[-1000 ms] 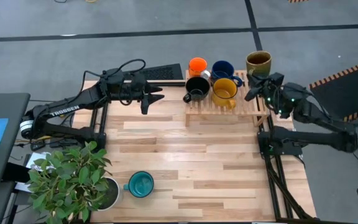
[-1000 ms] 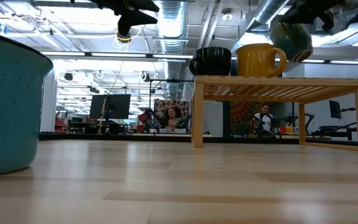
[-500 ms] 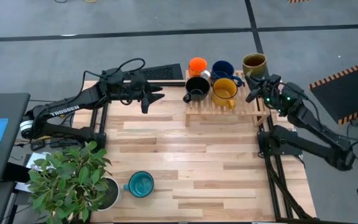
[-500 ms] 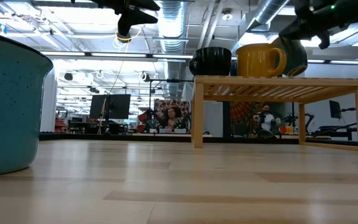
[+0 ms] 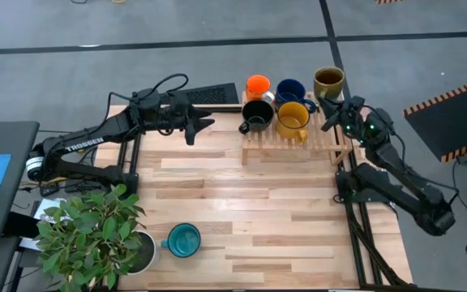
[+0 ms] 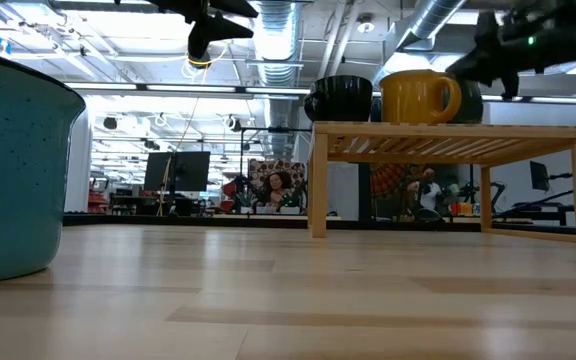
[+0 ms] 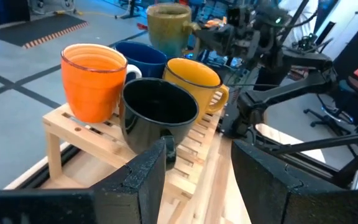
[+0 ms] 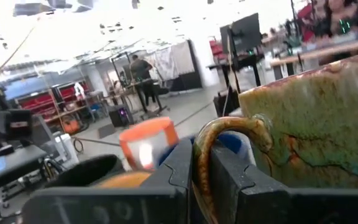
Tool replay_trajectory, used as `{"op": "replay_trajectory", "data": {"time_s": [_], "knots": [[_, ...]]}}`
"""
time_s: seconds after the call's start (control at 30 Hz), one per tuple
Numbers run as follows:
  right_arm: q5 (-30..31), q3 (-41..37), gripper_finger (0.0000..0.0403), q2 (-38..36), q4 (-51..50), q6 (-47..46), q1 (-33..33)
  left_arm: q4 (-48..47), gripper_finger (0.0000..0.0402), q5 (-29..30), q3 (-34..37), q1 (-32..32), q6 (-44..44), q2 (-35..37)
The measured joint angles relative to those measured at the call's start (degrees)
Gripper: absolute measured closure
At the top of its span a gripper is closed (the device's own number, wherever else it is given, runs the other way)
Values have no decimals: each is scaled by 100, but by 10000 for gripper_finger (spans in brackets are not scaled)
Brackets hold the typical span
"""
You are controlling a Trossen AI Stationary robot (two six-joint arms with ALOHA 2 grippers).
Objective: Place coffee mugs
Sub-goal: Put the dark green patterned mug on the shelf
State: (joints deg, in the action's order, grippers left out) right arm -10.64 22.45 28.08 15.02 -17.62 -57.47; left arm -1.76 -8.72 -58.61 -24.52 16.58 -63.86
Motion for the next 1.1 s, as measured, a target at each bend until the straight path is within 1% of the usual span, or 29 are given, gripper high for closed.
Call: {"op": "replay_trajectory", "data": {"time_s": [0.13,0.27,0.5,0.87,1.1], "knots": [[-223,-273,345,-29,197,-234,-345,0,235,12,0,1,41,0],[-598,-493,345,-31,643,-436,-593,-2,235,106,0,1,54,0],[-901,-489,345,30,681,-288,-832,7,235,165,2,1,72,0],[-1186,-485,345,576,750,-9,-914,31,235,189,2,1,184,0],[-1263,-480,348,587,677,38,-912,31,235,167,1,1,299,0]]}}
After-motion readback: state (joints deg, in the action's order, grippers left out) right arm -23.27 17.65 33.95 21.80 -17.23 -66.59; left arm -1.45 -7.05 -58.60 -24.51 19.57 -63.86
